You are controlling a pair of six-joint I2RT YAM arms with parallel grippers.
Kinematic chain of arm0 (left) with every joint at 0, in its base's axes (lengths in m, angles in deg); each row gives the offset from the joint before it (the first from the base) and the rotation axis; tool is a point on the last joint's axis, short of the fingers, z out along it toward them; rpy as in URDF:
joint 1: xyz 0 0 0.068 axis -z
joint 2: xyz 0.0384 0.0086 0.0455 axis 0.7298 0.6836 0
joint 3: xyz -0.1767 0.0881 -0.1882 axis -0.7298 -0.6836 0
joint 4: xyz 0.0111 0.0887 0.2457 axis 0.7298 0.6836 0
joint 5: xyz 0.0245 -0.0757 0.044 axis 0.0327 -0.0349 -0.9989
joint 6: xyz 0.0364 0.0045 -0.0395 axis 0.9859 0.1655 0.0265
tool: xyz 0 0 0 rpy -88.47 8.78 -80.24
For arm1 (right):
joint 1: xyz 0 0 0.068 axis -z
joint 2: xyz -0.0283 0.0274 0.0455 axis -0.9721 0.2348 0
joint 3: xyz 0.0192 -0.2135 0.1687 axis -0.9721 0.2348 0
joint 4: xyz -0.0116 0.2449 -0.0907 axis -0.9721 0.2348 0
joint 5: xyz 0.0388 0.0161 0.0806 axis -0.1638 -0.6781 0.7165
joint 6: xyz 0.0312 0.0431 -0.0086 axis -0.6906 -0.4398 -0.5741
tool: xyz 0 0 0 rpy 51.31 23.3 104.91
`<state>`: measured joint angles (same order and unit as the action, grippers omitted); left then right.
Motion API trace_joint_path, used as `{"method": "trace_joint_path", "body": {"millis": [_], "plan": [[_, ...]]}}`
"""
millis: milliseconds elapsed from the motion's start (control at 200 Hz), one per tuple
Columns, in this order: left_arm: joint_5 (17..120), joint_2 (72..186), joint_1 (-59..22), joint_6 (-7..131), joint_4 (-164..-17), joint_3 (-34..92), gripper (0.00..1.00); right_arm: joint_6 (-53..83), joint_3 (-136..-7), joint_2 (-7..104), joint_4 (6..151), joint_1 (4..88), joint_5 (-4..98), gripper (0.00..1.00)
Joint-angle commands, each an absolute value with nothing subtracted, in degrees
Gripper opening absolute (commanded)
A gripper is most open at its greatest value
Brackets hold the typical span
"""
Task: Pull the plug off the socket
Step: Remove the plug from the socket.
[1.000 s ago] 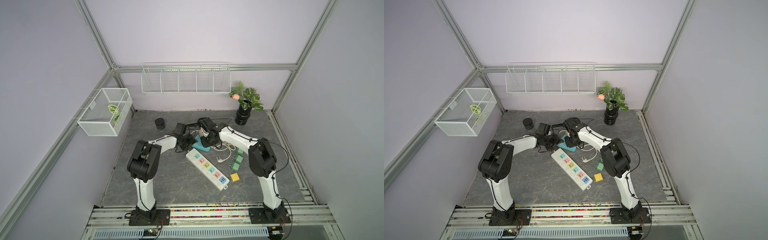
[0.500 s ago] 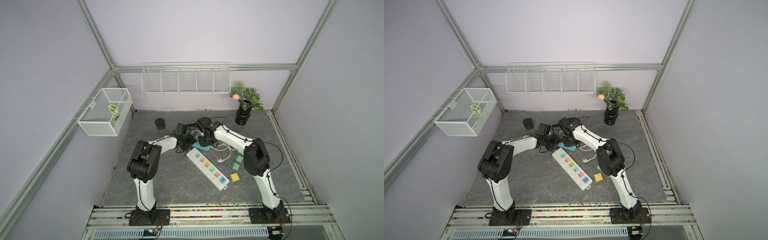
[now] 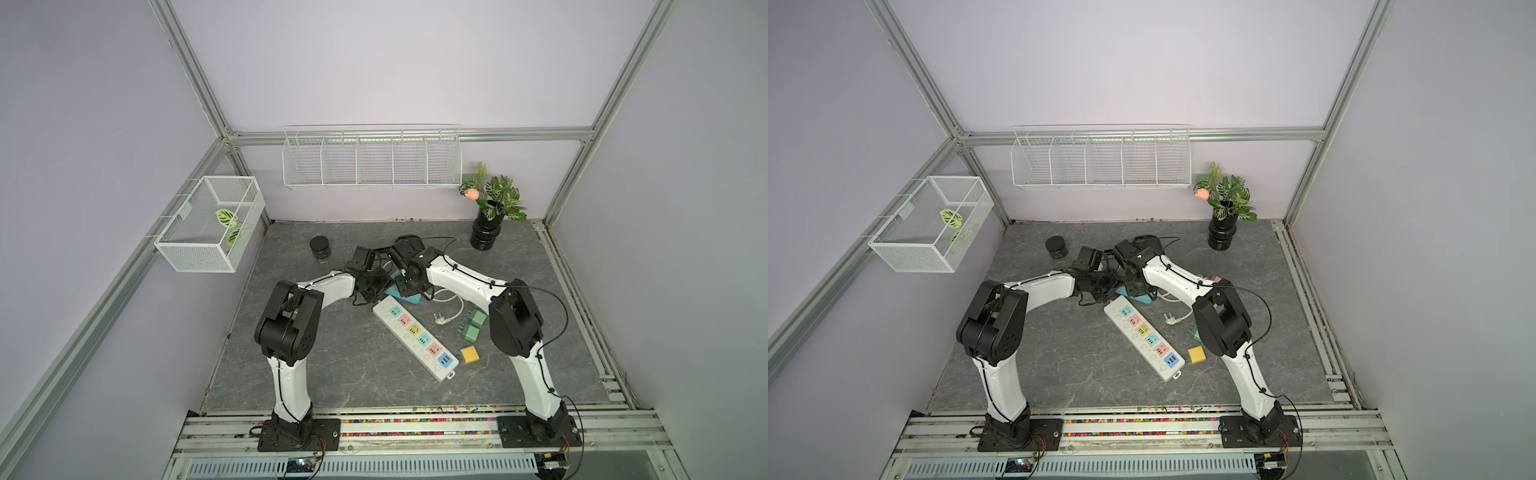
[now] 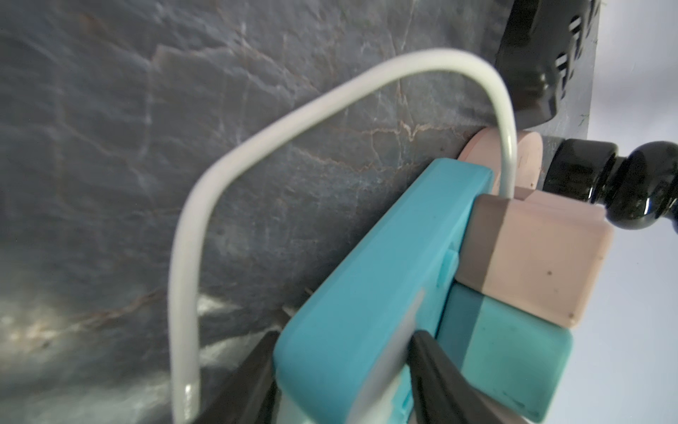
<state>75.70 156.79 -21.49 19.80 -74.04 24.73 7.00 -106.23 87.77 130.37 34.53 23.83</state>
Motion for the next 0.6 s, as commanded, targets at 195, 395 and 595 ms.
{"method": "trace_joint_path", "body": {"millis": [195,395,595], "plan": [[67.5,161.3,-21.6,20.2,-63.2,21.1,0.57,8.0,-100.3,78.0,129.8,37.9,25.7,0.25],[68.0,161.9,-21.6,20.3,-63.4,22.5,0.57,7.4,-93.1,76.0,126.5,36.3,29.6,0.25],[66.8,160.9,-21.6,20.7,-62.9,22.7,0.57,5.4,-87.8,71.9,121.4,37.6,28.2,0.24]]}}
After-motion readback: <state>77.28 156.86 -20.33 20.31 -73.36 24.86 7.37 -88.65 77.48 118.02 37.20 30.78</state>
